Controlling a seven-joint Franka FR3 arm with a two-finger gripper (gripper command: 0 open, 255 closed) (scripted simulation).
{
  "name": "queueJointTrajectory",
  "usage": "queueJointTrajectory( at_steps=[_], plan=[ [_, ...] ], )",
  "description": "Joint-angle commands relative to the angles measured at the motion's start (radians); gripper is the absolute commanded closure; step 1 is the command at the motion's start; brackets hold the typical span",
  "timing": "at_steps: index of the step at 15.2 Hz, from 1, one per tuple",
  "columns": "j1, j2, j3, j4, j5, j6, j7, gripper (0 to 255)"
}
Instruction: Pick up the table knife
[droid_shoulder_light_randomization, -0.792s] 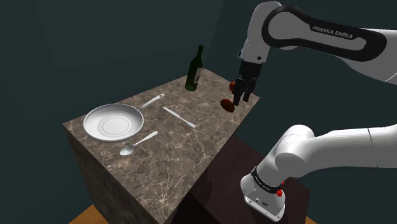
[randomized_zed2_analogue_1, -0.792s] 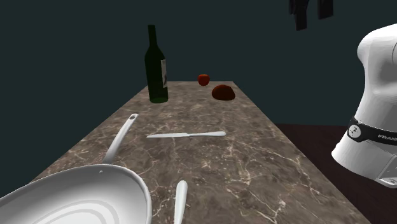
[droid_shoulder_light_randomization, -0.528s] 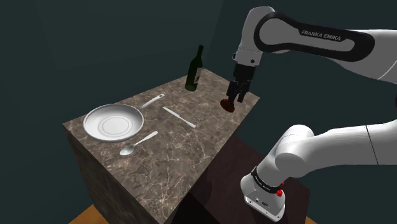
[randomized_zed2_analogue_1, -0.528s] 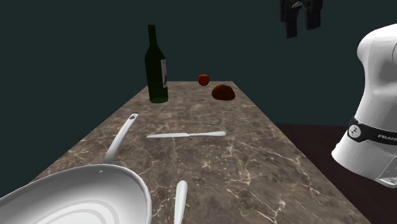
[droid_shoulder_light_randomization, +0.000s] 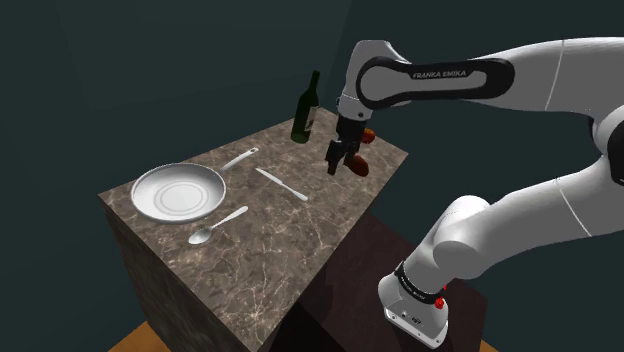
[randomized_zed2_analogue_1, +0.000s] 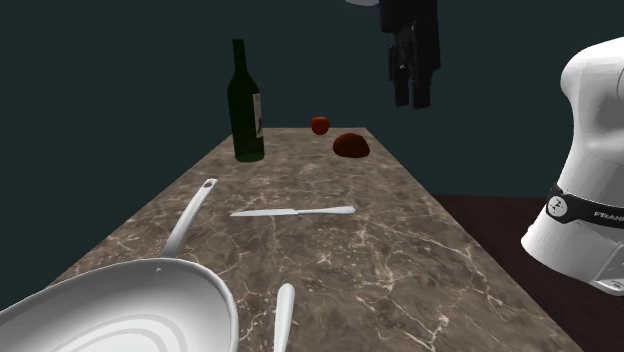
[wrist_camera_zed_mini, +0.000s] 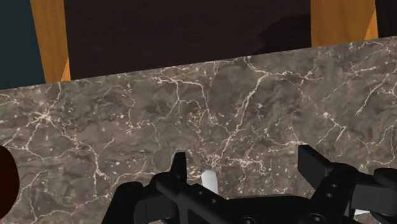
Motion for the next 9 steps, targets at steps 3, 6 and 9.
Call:
queueJointTrajectory(
  at_steps=[3, 6, 9],
  plan=[
    [0.009, 0.14, 0.006, 0.028, -0.009, 0.148, -0.023, 0],
    [0.014, 0.247, 0.01, 0.06, -0.018, 0.249, -0.038, 0],
    [0.017, 0.358, 0.015, 0.105, -0.027, 0.34, -0.05, 0]
  ],
)
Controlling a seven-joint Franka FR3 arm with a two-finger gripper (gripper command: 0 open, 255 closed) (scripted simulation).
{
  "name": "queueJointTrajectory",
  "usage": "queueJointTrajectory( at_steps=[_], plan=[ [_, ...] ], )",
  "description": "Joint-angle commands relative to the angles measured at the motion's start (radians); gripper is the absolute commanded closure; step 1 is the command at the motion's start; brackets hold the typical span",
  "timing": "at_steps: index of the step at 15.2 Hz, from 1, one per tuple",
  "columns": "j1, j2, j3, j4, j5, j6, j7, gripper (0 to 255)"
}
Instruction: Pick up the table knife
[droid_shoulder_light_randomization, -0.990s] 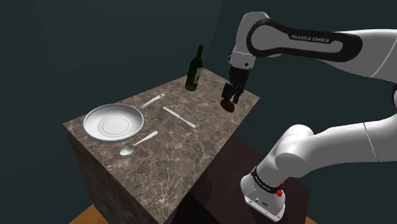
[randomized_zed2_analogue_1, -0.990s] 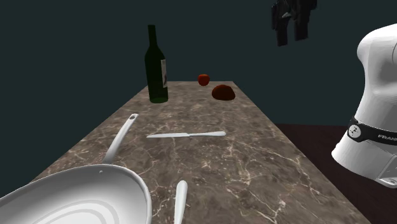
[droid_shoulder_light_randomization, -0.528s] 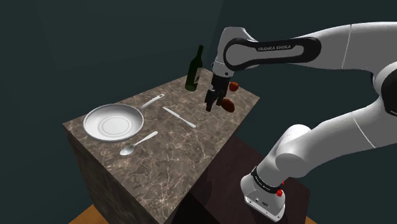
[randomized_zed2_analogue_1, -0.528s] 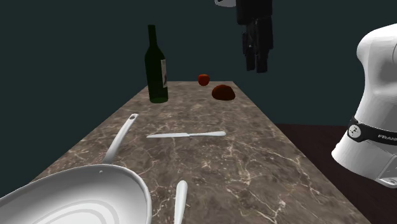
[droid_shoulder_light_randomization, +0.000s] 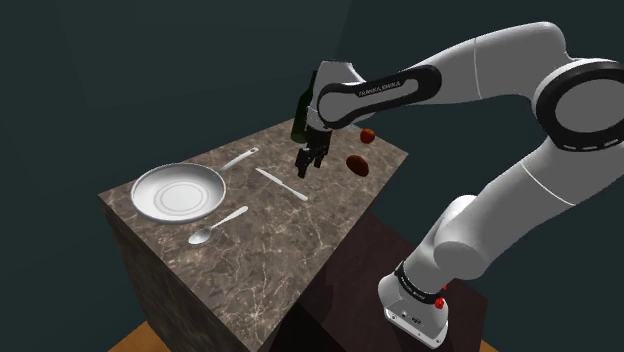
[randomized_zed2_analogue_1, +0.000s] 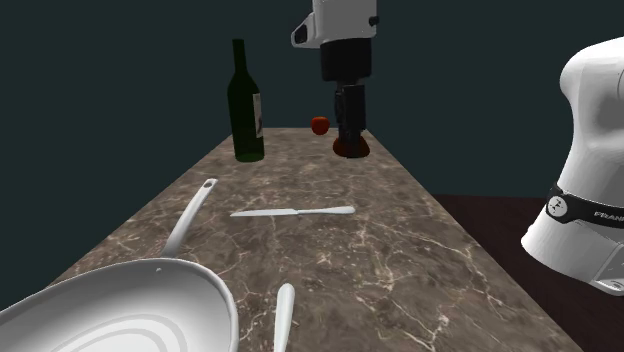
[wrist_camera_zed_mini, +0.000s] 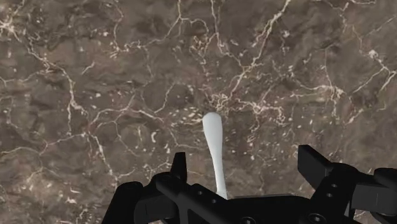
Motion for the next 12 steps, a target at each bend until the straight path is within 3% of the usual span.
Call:
queueJointTrajectory(
  at_steps=[1, 8, 12],
  plan=[
    [0.0, 0.081, -0.001, 0.035, -0.008, 0.065, -0.014, 0],
    [0.008, 0.339, 0.007, 0.195, -0.042, 0.222, -0.028, 0],
    [0.009, 0.387, 0.007, 0.201, -0.044, 0.268, -0.029, 0]
  ],
)
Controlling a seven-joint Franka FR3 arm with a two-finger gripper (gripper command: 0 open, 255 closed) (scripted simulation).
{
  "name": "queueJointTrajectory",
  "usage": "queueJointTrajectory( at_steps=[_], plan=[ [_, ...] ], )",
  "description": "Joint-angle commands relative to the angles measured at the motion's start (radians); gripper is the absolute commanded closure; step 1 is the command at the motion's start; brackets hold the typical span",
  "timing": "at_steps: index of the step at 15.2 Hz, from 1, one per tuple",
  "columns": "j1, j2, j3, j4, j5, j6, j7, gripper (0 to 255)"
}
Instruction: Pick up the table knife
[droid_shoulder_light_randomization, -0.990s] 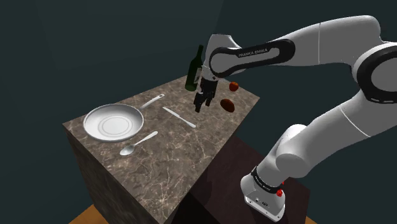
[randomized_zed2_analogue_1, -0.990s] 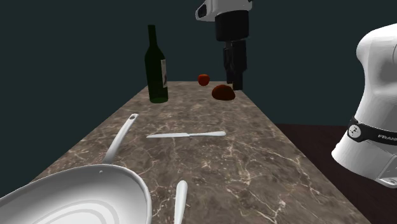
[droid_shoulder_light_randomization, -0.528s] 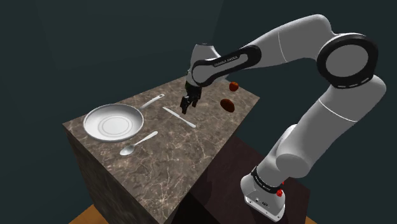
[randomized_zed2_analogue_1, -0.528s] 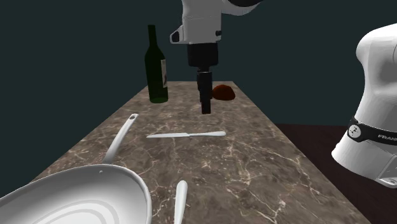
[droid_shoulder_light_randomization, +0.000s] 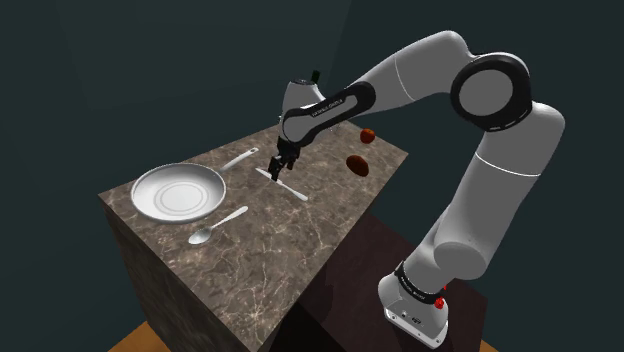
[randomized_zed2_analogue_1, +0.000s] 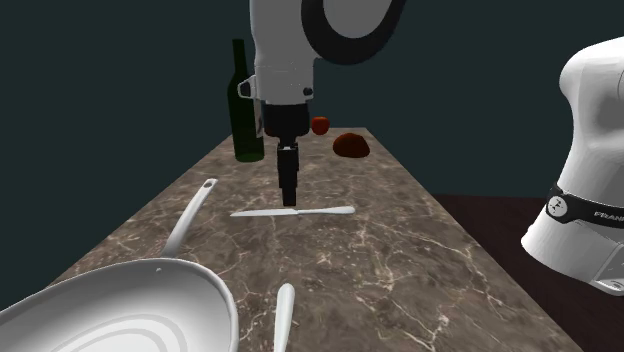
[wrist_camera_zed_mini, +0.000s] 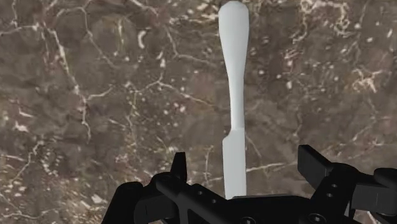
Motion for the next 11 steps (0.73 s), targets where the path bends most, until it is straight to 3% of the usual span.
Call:
queueJointTrajectory(
  at_steps=[1, 6, 7, 11],
  plan=[
    [0.0, 0.023, 0.0, 0.0, 0.0, 0.025, -0.001, 0],
    [0.0, 0.059, 0.001, -0.007, 0.001, 0.068, -0.002, 0],
    [0.0, 0.06, 0.001, -0.007, 0.001, 0.068, -0.001, 255],
    [0.0, 0.06, 0.001, -0.006, 0.001, 0.068, -0.002, 255]
  ],
)
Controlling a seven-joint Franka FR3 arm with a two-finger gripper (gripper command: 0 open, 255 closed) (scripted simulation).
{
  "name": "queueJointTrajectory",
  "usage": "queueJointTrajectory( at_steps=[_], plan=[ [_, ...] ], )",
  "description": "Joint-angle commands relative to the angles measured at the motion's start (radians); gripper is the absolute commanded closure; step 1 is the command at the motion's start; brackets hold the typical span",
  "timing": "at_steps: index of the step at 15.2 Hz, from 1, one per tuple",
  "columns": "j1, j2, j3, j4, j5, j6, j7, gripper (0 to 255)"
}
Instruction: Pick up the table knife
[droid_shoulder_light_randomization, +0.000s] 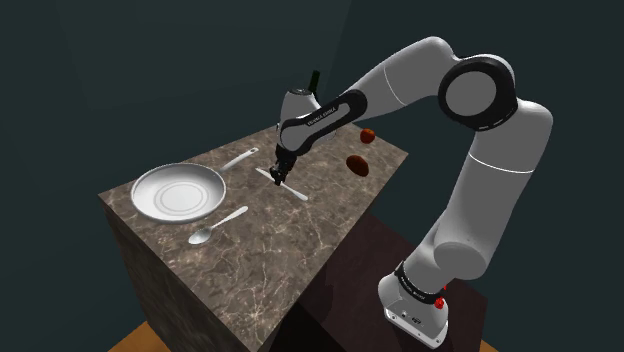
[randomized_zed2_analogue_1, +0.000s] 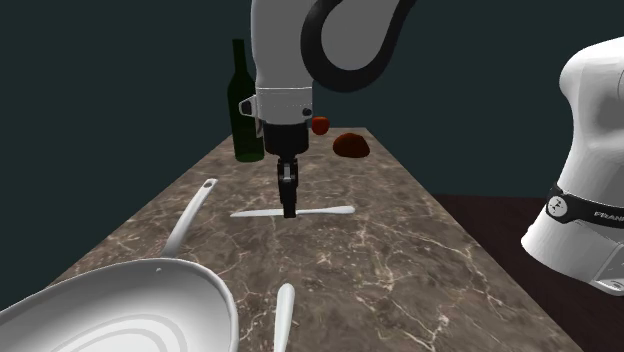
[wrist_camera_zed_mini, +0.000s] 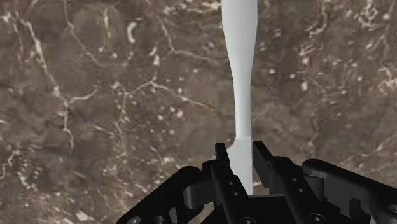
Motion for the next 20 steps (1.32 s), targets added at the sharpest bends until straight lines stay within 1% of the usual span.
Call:
queueJointTrajectory(
  at_steps=[1, 5, 20],
  plan=[
    [0.0, 0.0, 0.0, 0.0, 0.0, 0.0, 0.0, 255],
    [0.0, 0.0, 0.0, 0.0, 0.0, 0.0, 0.0, 255],
    [0.001, -0.14, -0.001, 0.045, -0.004, -0.185, 0.003, 255]
  ],
)
